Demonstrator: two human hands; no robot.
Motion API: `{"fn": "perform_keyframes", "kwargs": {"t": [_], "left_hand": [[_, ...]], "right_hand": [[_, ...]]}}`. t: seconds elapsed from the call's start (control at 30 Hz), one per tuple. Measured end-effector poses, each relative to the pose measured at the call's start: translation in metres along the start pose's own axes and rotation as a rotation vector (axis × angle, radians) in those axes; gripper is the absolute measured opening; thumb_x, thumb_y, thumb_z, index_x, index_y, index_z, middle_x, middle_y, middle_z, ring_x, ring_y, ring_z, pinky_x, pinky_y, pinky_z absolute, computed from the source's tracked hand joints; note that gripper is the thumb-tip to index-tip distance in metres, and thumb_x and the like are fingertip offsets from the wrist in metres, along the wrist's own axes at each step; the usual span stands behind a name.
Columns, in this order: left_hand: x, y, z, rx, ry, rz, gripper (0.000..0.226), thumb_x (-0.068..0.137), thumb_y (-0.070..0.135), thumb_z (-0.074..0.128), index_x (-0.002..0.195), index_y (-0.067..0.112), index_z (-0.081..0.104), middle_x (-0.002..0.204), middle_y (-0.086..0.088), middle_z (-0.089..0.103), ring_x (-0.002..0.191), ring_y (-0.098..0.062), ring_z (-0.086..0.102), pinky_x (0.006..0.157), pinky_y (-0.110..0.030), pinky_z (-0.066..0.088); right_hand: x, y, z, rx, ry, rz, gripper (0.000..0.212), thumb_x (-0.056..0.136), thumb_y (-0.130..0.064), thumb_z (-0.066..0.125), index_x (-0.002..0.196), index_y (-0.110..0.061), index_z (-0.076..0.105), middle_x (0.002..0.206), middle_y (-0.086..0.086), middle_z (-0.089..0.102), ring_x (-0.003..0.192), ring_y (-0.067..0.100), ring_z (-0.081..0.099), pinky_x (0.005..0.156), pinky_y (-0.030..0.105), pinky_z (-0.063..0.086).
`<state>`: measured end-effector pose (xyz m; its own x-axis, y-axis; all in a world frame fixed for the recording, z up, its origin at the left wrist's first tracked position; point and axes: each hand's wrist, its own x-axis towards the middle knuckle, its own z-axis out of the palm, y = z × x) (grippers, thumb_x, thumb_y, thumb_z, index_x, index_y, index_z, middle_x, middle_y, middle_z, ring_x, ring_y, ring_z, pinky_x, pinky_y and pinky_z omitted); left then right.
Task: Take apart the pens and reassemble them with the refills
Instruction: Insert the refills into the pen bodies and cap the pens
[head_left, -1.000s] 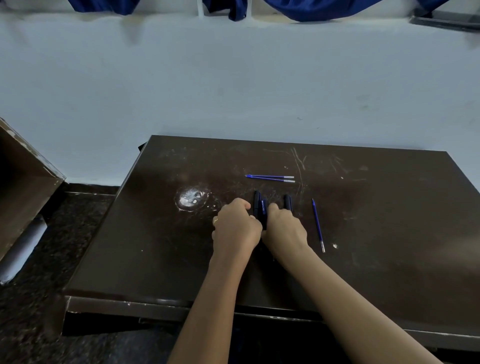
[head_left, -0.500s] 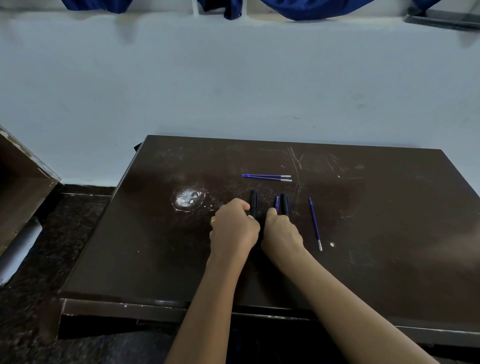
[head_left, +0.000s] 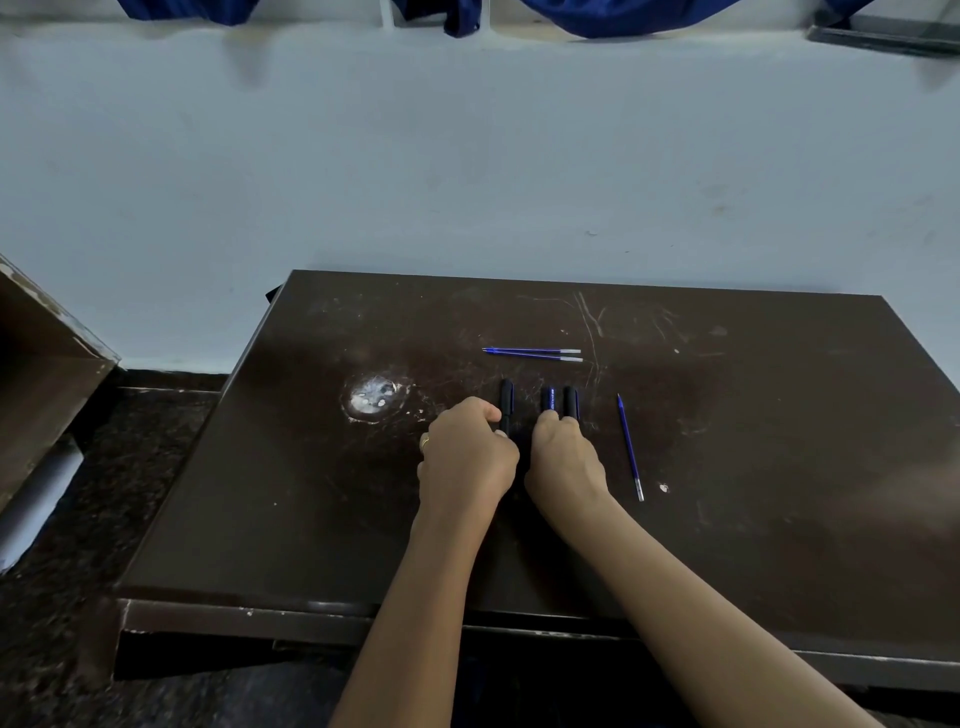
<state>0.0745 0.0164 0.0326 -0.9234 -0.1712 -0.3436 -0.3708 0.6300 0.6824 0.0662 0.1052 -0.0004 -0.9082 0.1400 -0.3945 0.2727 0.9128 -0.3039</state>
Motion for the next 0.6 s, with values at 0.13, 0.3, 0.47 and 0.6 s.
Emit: {"fn": "perform_keyframes", "kwargs": {"t": [0.13,0.3,0.47,0.6], "left_hand": [[-0.0007,0.0003,-0.0001,0.001,-0.007,-0.004,0.030,0.093,0.014,0.053,0.121,0.023,0.059,0.126,-0.001,0.057,0.117,-0.022,0.052,0.097,-0.042,0.048],[-0.0008,0.0014,-0.0002,0.008,-0.012,-0.012,0.030,0.093,0.014,0.054,0.121,0.024,0.058,0.126,0.000,0.057,0.118,-0.022,0.052,0.098,-0.042,0.047],[-0.0013,0.0012,-0.0002,0.000,-0.015,-0.011,0.030,0.093,0.014,0.054,0.122,0.023,0.059,0.126,-0.002,0.057,0.120,-0.022,0.050,0.100,-0.042,0.046],[-0.0018,0.0014,0.0001,0.003,-0.016,-0.010,0.031,0.093,0.015,0.054,0.122,0.023,0.059,0.125,-0.001,0.058,0.119,-0.021,0.051,0.100,-0.041,0.045]], "right_hand": [[0.0007,-0.0001,0.0022,-0.042,0.023,0.016,0.047,0.088,-0.004,0.061,0.130,0.002,0.040,0.125,0.019,0.052,0.112,0.031,0.058,0.084,0.033,0.050],[0.0026,0.0007,0.0030,-0.095,0.051,0.011,0.044,0.087,-0.005,0.063,0.126,0.002,0.043,0.121,0.018,0.055,0.111,0.031,0.058,0.081,0.033,0.050],[0.0048,0.0035,0.0030,-0.099,0.079,0.015,0.040,0.086,-0.003,0.063,0.122,0.001,0.045,0.121,0.018,0.055,0.112,0.031,0.057,0.082,0.034,0.050],[0.0083,0.0040,0.0025,-0.086,0.071,0.023,0.044,0.086,-0.003,0.064,0.124,0.001,0.044,0.122,0.018,0.055,0.113,0.032,0.057,0.084,0.035,0.051]]}}
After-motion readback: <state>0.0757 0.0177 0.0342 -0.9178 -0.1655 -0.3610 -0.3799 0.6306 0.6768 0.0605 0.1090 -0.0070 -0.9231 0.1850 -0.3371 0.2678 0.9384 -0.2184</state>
